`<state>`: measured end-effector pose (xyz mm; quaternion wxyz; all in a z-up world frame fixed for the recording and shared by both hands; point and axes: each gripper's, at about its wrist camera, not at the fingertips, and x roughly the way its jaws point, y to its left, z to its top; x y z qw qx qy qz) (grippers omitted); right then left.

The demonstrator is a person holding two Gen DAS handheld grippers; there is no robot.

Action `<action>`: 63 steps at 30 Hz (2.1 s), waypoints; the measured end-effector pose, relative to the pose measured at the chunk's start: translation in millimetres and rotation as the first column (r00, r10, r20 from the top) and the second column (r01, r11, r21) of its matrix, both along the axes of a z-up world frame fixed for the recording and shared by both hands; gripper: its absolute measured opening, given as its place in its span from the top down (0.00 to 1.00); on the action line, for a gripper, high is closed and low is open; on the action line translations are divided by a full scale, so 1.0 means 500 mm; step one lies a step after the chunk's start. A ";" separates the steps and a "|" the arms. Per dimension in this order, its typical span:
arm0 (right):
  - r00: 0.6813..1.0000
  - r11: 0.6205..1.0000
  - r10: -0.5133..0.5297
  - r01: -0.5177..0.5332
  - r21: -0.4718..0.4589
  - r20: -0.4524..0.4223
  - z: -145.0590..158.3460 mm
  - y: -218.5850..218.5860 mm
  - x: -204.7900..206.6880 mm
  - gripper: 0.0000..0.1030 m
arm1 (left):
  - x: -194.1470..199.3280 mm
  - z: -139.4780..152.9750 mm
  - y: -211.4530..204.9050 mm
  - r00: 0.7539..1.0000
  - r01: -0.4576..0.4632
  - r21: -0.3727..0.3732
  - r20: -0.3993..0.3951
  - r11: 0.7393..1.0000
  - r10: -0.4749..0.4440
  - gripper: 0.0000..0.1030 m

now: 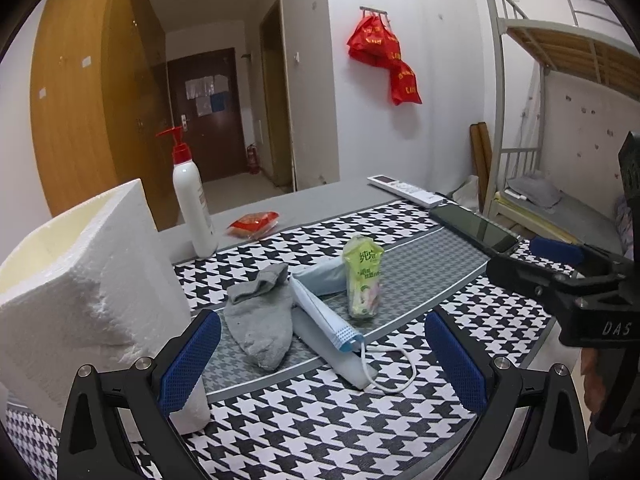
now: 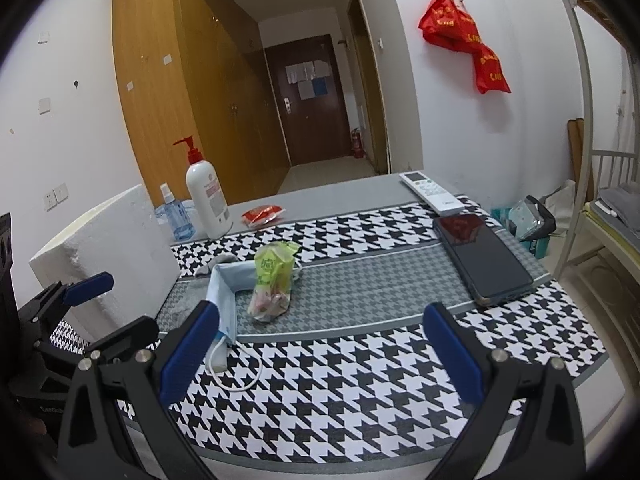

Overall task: Organize soft objects
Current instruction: 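Move the left gripper down onto the blue face mask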

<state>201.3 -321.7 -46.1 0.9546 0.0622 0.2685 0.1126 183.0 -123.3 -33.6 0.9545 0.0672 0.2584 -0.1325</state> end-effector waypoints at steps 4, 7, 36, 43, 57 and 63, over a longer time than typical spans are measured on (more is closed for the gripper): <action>1.000 1.000 0.014 -0.014 -0.004 -0.008 -0.002 0.003 0.003 0.00 | 0.019 -0.005 0.000 0.999 -0.027 -0.002 -0.026 1.000 0.027 0.01; 1.000 1.000 0.024 -0.024 -0.012 -0.014 -0.004 0.008 0.007 0.00 | 0.032 -0.008 0.007 0.998 -0.050 -0.021 -0.038 0.999 0.049 0.01; 0.996 0.999 0.041 -0.042 -0.015 -0.082 -0.026 0.017 0.066 0.00 | 0.130 -0.052 0.005 0.985 -0.113 0.016 -0.132 0.993 0.114 0.17; 0.993 0.997 0.070 -0.071 -0.009 -0.096 -0.032 0.034 0.084 0.00 | 0.114 -0.050 0.020 0.982 -0.135 0.020 -0.133 0.991 0.137 0.19; 0.993 0.997 0.060 -0.064 -0.031 -0.102 -0.030 0.028 0.091 0.00 | 0.167 -0.061 -0.006 0.972 -0.076 -0.019 -0.226 0.997 0.070 0.49; 0.992 0.997 0.057 -0.061 -0.037 -0.117 -0.034 0.029 0.095 0.00 | 0.183 -0.078 -0.008 0.961 -0.066 -0.042 -0.270 0.997 0.052 0.60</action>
